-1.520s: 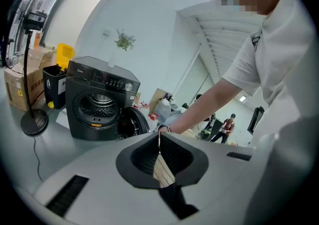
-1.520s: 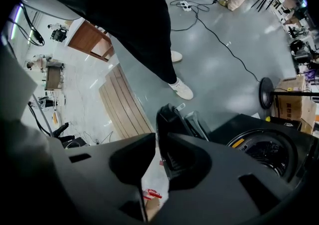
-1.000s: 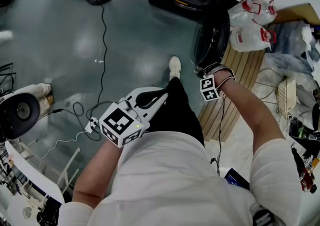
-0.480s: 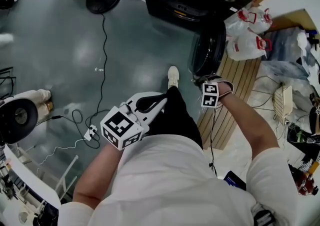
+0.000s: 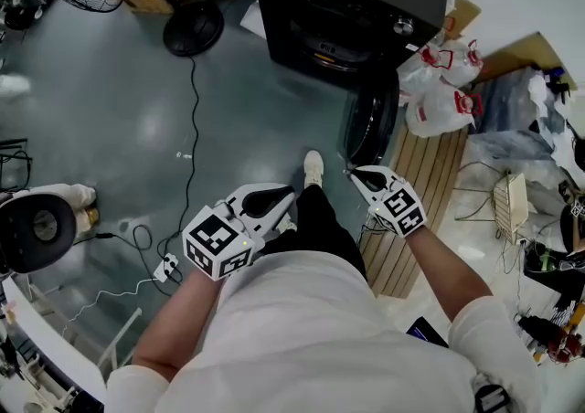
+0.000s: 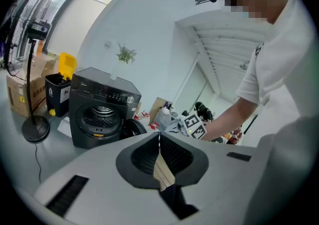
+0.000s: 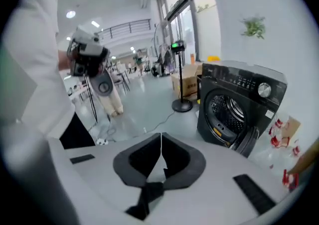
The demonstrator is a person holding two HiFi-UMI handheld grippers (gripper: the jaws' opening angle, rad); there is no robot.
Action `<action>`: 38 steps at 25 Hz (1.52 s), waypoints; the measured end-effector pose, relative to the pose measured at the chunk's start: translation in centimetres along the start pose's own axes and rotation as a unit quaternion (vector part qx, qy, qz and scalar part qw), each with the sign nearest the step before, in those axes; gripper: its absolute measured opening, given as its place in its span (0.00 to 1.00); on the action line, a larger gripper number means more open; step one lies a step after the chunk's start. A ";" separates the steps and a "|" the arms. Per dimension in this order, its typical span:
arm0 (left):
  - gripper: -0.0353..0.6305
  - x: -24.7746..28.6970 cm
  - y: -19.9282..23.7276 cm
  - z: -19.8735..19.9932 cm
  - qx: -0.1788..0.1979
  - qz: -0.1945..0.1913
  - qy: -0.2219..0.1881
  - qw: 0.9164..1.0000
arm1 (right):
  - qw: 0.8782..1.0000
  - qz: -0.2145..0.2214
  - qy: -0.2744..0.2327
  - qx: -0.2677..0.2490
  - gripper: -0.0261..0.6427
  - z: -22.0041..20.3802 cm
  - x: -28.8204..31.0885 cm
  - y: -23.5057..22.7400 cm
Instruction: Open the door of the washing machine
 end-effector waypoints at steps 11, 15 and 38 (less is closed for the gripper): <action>0.08 -1.7 -2.0 1.6 0.009 -0.007 -0.021 1.000 | 0.973 0.029 -0.171 0.153 0.06 10.0 -4.8 5.9; 0.08 -2.6 -2.4 2.0 0.016 -0.005 -0.024 1.000 | 0.977 0.037 -0.157 0.137 0.05 11.1 -5.1 7.5; 0.08 -7.0 -2.5 1.3 0.009 0.037 -0.059 0.998 | 0.983 0.082 -0.146 0.072 0.05 13.7 -4.2 11.4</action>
Point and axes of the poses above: the fingertips, and each gripper's own axes: x forward along the fingers, y to its left, z out of its top, the point moved 5 cm from there along -x, backward along the fingers, and after that the axes turned 13 degrees about -y, right-handed, at the moved point
